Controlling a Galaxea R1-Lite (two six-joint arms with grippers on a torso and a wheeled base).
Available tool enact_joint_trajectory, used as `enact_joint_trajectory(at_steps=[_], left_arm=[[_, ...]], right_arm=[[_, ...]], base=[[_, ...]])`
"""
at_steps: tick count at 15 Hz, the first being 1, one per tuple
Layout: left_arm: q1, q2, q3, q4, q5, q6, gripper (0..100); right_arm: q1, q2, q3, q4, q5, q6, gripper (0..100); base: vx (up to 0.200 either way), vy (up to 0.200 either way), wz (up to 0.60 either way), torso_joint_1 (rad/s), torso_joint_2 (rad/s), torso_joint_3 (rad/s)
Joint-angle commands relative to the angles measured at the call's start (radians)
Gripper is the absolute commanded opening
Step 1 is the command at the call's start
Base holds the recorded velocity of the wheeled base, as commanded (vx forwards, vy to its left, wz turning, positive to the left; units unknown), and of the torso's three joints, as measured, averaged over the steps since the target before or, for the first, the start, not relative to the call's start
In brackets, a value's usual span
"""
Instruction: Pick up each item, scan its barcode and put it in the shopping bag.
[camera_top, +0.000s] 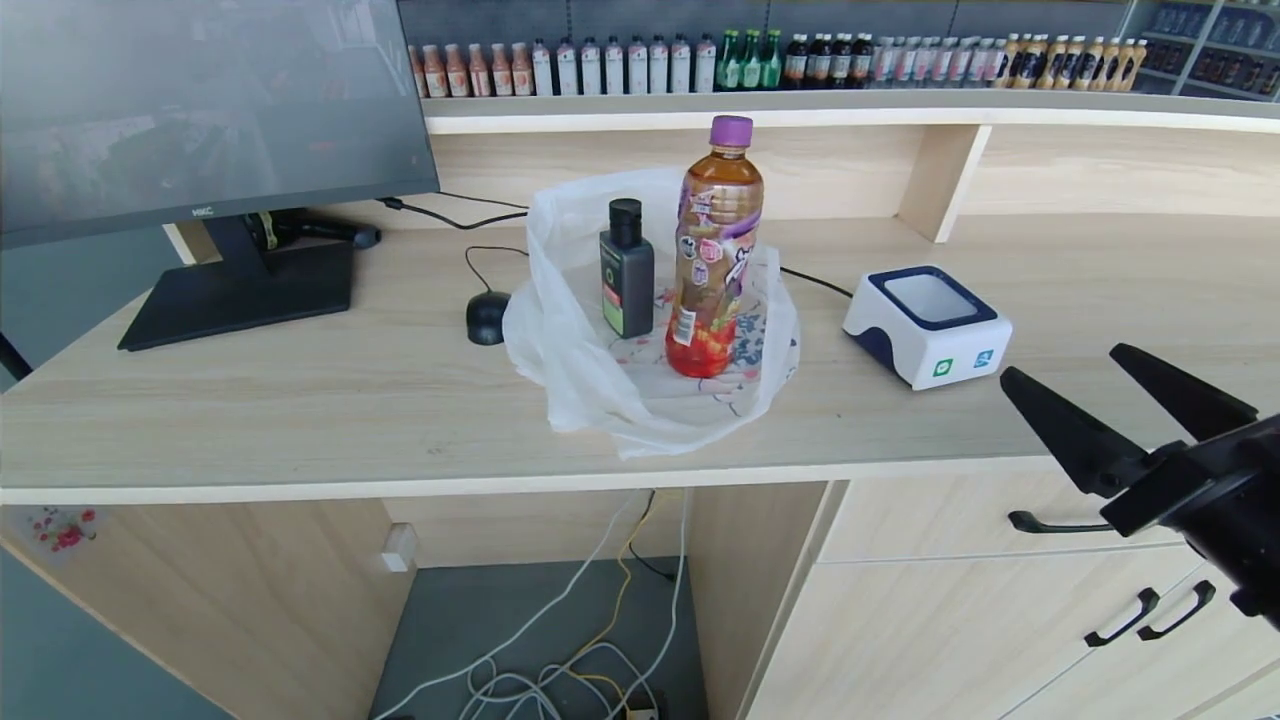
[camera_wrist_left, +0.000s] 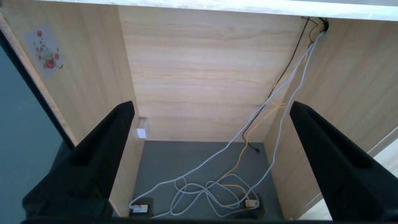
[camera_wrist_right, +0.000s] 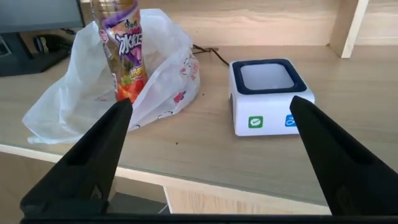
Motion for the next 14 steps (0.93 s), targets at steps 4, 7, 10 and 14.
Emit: enact_joint_trajectory(at_steps=[4,7,10,14], left_arm=[[-0.002,0.000,0.000,0.000,0.000,0.003,100],[0.000,0.000,0.000,0.000,0.000,0.003,100],[0.000,0.000,0.000,0.000,0.000,0.003,100],[0.000,0.000,0.000,0.000,0.000,0.000,100]], right_arm=[[0.003,-0.168,0.180,0.124,-0.006,0.063,100],[0.012,-0.487,0.180,0.535,-0.001,0.079,100],[0.072,-0.871,0.179,1.037,0.002,0.031,100],[0.080,-1.107,0.180,1.327,0.002,-0.041,100]], base=[[0.000,0.000,0.00,0.000,0.00,0.000],[0.000,0.000,0.00,0.000,0.00,0.000],[0.000,0.000,0.00,0.000,0.00,0.000],[0.000,0.000,0.00,0.000,0.00,0.000]])
